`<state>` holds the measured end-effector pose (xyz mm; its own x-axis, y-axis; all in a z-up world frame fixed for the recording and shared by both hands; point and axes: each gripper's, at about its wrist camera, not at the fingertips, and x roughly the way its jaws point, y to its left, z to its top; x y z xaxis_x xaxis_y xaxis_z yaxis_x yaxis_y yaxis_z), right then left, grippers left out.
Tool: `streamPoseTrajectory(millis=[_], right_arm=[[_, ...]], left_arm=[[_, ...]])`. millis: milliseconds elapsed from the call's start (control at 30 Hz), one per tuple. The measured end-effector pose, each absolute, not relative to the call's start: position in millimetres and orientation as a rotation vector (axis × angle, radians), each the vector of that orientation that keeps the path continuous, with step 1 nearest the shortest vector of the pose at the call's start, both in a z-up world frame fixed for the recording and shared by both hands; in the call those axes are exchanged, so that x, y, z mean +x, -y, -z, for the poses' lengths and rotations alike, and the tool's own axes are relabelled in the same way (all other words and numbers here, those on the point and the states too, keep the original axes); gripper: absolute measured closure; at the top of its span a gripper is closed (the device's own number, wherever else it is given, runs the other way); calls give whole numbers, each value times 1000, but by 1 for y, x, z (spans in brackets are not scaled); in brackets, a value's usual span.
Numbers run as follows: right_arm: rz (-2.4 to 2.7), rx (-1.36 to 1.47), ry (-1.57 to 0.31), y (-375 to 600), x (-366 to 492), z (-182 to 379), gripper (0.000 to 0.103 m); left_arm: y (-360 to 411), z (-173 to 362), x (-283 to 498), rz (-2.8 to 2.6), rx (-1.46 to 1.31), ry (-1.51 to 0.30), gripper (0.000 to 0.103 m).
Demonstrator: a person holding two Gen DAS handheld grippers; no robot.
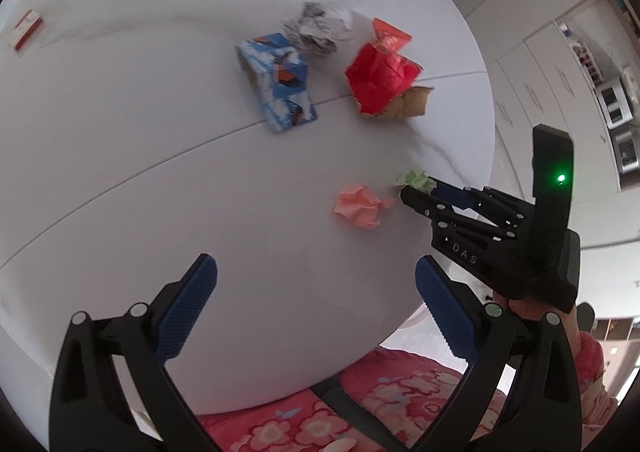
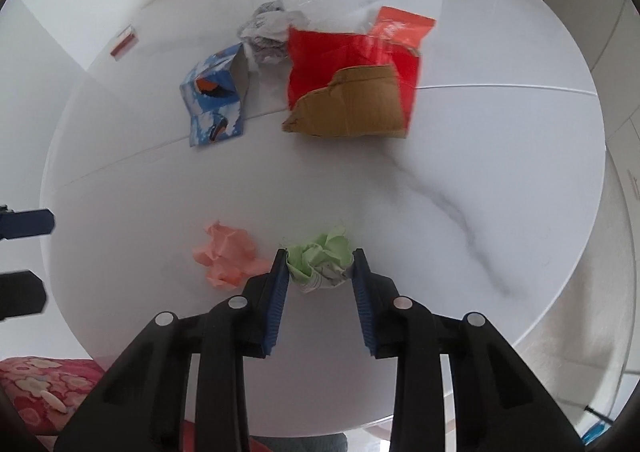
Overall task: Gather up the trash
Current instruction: 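Move both open tools back toward the green-white crumpled wrapper on the table, then grasp the green-white crumpled wrapper with the right tool while the left grasps pink crumpled paper, then carry both wrappers over the bin while both tools open to drop them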
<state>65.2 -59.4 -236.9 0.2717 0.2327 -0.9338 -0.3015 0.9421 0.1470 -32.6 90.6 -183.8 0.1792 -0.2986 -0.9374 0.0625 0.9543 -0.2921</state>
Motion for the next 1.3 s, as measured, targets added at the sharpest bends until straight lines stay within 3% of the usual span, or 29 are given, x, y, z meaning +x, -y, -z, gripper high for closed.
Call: streamPoseTrajectory(millis=[267,333,400,500,633,667,700,1167,1200,1233,1300], right_arm=[[-278,16,-1213,98,58,215,71],[-259,32,-1206,107,54,211,71],[-233,50,-1202,119,49,208,71],[-203,69,-1201,133,40,206,71],[-165,102,-1206,151,26,207,71],[-155,109,-1206,155,23,207,71],[-147,112,-1206,159,19,207,71],[-37,184,-1233,205,-31,220,68],[-37,198,-1255,209,-35,226,62],[-26,208,-1277,212,-38,232,39],[45,212,-1285,221,-46,238,7]], left_arm=[[-45,210,-8,379,-150,-1395,8],[-34,223,-1,375,-139,-1410,13],[-24,238,6,363,-112,-1431,25],[-15,254,8,350,-88,-1442,35],[-2,255,4,362,-21,-1392,44],[0,253,4,360,1,-1375,52],[2,253,3,362,19,-1366,54],[12,221,-19,393,25,-1306,59],[16,216,-22,416,23,-1304,59],[20,212,-25,435,24,-1301,59],[27,205,-27,470,33,-1298,59]])
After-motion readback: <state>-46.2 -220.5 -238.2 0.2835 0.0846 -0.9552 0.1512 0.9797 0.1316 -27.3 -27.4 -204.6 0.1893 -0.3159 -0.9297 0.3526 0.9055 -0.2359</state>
